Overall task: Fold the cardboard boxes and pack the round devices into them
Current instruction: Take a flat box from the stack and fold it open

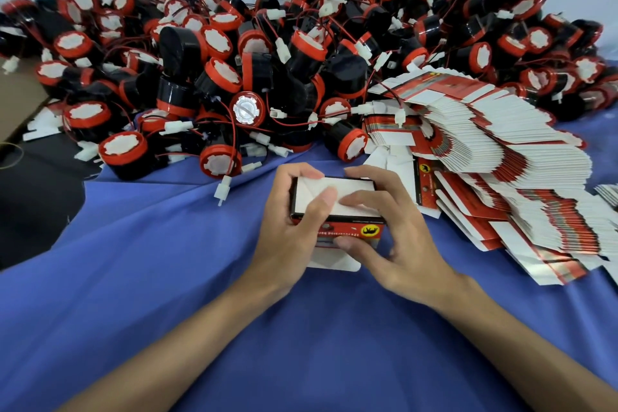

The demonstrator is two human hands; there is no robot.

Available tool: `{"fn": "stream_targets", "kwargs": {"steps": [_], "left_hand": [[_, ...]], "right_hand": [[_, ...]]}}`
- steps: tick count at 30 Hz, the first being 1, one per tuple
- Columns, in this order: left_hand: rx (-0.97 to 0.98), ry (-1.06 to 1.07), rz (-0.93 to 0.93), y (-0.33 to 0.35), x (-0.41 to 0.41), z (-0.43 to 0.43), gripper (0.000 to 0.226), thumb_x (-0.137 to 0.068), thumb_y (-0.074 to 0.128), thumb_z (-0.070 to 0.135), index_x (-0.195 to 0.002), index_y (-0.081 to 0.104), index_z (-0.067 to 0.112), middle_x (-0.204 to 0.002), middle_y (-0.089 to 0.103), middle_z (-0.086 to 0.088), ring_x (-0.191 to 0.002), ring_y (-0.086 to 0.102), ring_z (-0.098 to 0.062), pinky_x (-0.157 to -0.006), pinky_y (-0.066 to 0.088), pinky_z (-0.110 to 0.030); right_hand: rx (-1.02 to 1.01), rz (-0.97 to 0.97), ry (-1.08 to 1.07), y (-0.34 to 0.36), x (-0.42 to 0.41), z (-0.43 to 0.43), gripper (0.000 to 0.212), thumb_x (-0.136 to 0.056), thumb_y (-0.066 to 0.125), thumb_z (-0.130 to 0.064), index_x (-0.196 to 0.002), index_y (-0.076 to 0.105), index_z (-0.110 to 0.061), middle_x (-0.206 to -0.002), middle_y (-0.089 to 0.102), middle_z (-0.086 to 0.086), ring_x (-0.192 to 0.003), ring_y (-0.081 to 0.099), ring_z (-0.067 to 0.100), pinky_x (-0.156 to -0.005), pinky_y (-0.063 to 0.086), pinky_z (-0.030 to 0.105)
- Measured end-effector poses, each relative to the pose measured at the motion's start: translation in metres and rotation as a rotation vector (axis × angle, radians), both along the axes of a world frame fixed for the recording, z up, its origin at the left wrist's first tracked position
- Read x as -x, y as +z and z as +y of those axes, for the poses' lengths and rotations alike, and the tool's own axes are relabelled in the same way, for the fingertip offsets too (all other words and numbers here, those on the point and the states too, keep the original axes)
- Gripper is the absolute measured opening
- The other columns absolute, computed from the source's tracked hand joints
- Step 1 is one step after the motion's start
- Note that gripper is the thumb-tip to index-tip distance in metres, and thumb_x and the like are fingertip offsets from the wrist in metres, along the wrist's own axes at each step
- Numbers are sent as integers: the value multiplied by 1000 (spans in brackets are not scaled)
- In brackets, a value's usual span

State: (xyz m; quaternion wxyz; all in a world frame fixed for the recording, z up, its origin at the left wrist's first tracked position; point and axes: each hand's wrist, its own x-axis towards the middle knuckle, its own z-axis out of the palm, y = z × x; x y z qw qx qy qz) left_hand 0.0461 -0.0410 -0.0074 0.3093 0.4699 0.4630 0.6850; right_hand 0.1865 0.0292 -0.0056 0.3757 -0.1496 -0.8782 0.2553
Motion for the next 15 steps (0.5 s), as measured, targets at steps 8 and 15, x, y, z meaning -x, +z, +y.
{"fn": "stream_targets", "kwargs": {"steps": [8,15], "left_hand": [[-59,14,76,3,-4,-4,60,-72,70,33,-123,39,25,-106,52,26,-102,59,-1,-78,52,-18],[-206,142,286,-4,-6,0,69,-71,79,36,-123,34,24,-121,41,13,-112,50,-5,-89,45,-18]], "right_hand": [[294,143,-55,-4,3,-5,68,-84,63,-27,-141,30,-14,-142,37,1,-132,41,18,-97,46,27],[821,214,77,-12,1,-7,83,-82,57,-67,-147,32,-23,-144,48,3,-137,39,23,-115,27,53]]}}
